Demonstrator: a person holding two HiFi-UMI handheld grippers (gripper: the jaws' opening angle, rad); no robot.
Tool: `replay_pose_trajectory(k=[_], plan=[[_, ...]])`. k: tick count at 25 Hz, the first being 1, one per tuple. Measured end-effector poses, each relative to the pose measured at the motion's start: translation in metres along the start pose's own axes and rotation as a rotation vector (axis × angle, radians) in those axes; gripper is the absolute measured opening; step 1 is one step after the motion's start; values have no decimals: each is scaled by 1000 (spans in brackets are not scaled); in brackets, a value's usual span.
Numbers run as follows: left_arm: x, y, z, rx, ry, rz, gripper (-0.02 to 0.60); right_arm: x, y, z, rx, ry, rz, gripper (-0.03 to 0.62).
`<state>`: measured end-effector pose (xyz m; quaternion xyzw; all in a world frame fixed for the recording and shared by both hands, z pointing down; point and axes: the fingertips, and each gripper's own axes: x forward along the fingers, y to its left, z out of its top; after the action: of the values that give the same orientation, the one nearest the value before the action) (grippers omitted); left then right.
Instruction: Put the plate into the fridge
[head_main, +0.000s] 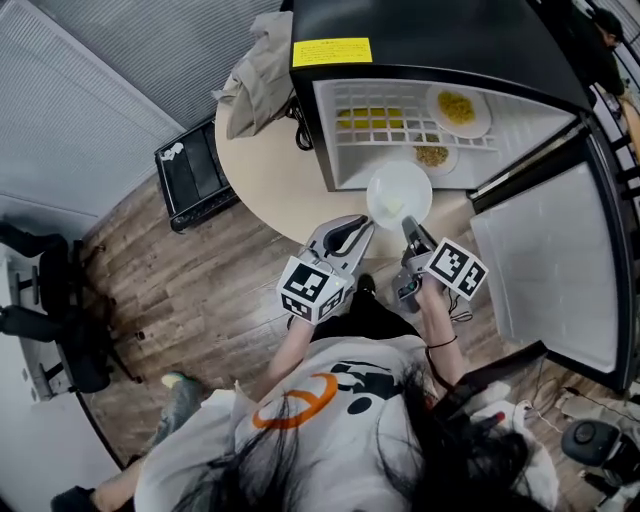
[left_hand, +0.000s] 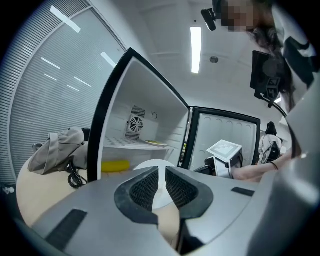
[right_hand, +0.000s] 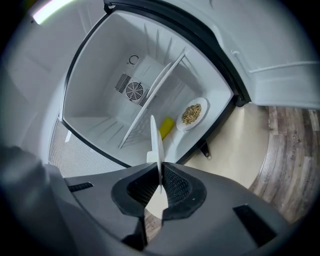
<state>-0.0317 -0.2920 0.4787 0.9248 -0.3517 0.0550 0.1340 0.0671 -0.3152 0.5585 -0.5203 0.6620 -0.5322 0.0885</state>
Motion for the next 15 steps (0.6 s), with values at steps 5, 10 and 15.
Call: replay_pose_trajectory(k=[5,10,15], plan=[[15,12,3,-4,7,12,51,27,-5,10,1,31,0,25],[27,23,7,5,8,15,51,52,-11,14,22,69,2,25],[30,35,11,3,14,29,51,70,-13,17,20,93,-15,25]])
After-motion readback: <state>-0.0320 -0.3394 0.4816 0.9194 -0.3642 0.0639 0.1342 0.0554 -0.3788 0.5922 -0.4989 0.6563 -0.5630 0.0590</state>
